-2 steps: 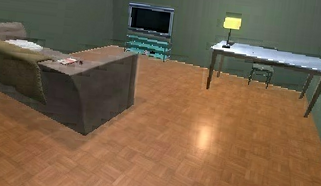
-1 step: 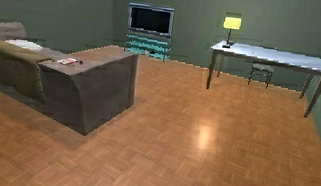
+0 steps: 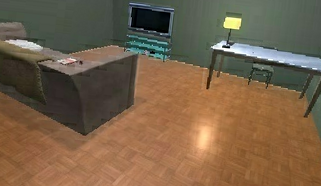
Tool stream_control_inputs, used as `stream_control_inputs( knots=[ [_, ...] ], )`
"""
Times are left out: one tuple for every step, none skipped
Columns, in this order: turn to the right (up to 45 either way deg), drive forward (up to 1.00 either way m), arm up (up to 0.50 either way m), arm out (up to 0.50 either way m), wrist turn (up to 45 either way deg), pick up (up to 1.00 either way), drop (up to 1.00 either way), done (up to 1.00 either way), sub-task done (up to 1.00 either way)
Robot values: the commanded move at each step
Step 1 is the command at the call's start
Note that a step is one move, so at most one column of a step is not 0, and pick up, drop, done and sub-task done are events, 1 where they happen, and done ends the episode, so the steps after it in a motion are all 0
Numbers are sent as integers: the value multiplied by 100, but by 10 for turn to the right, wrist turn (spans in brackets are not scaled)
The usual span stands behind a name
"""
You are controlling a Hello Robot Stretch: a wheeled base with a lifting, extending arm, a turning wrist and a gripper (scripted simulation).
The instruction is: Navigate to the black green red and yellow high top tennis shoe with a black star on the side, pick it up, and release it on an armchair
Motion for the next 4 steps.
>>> stream_control_inputs(
  knots=[
    [0, 0, 0, 0, 450, 0, 0, 0, 0],
    [0, 0, 0, 0, 450, 0, 0, 0, 0],
    [0, 0, 0, 0, 390, 0, 0, 0, 0],
    [0, 0, -30, 0, 0, 0, 0, 0, 0]
  ],
)
